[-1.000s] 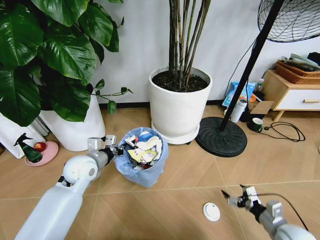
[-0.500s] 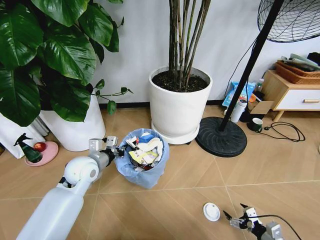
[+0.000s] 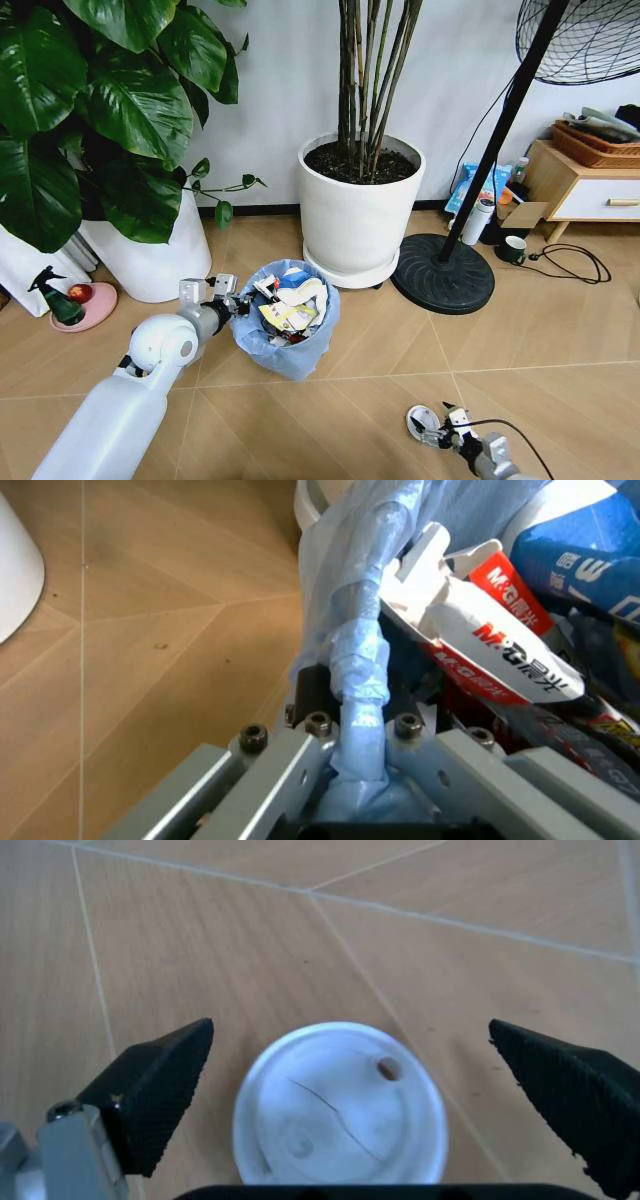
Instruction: Pick up the trash bin and place the garbage on the floor into it.
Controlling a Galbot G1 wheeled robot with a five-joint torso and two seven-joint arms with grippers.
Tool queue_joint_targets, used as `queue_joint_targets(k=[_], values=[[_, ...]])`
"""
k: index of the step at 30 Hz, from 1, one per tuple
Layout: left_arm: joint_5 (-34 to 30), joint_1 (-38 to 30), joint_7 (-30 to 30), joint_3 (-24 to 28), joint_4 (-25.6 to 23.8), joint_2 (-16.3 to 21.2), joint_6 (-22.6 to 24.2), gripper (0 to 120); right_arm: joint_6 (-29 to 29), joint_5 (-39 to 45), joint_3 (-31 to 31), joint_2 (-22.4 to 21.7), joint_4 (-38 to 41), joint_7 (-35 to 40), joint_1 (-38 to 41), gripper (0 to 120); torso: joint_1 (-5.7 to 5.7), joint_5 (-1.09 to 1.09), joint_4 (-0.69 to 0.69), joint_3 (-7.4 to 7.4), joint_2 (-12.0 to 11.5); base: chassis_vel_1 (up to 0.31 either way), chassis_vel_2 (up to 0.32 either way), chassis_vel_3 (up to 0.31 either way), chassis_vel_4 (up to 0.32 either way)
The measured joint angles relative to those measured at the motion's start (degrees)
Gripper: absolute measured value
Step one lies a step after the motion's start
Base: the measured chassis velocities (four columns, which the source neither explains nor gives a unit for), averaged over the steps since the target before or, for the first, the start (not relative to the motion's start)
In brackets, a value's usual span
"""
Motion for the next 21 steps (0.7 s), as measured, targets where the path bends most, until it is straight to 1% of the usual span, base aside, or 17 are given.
queue_joint_targets(k=[5, 18, 21], values=[[0.0, 0.0, 0.0, 0.1, -0.1, 0.0, 0.0, 0, -1.0, -0.4, -1.2, 0.7, -1.9, 1.0, 1.6, 100, 0.0, -0.02, 0.0, 0.0, 0.0, 0.0, 0.0, 0.0, 0.0], [-0.1, -0.2, 0.1, -0.1, -0.1, 0.1, 0.0, 0, -1.7, -1.1, -2.0, 2.4, -5.3, 1.6, 3.5, 99, 0.0, 0.0, -0.01, 0.0, 0.0, 0.0, 0.0, 0.0, 0.0], [-0.1, -0.2, 0.1, -0.1, -0.1, 0.1, 0.0, 0, -1.7, -1.2, -2.0, 2.4, -6.1, 1.7, 3.9, 99, 0.0, -0.02, -0.01, 0.0, 0.0, 0.0, 0.0, 0.0, 0.0]])
